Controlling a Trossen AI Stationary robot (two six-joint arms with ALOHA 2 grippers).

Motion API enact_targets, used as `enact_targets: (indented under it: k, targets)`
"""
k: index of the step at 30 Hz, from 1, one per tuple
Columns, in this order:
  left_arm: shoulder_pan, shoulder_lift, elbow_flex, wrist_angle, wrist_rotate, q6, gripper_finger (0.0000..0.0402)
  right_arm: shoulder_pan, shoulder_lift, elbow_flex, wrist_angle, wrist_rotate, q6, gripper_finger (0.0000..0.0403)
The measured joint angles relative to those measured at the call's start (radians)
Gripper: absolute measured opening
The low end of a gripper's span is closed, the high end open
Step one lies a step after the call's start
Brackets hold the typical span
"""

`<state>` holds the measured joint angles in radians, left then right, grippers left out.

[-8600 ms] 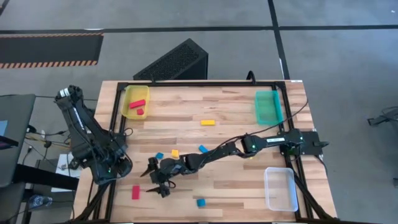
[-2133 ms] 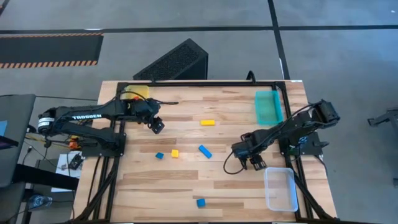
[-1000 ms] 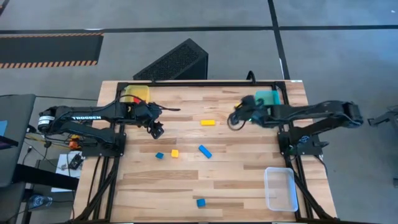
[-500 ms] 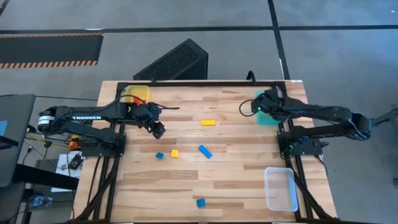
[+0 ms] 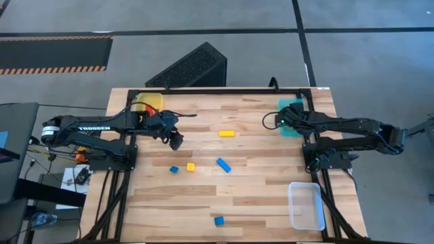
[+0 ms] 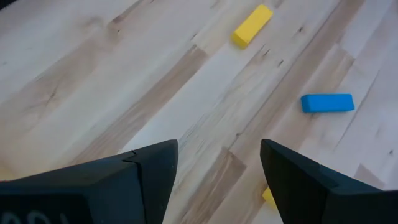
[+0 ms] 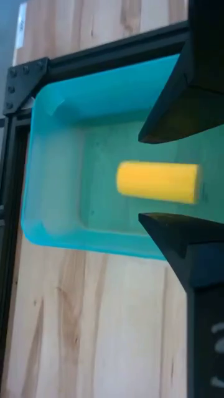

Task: Sort & place blocks by color
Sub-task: Put the right yellow block into the green bin

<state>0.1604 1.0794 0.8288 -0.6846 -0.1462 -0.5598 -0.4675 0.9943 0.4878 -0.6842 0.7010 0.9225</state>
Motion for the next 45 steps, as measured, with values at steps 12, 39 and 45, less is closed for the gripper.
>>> enact_targets:
  k: [12, 39, 45]
  targets:
    - [-0.001, 0.000, 0.000, 0.012, 0.019, 0.007, 0.0214, 0.093, -0.015, -0.001, 0.466, -0.126, -0.076, 0.0213]
    - [-0.147, 0.000, 0.000, 0.454, 0.006, 0.354, 0.0214, 0.367, 0.548, 0.305, 0.919, -0.452, -0.322, 0.0209]
    - [-0.146, 0.000, 0.000, 0.428, 0.003, 0.280, 0.0214, 0.295, 0.658, 0.431, 0.706, -0.507, -0.495, 0.0209]
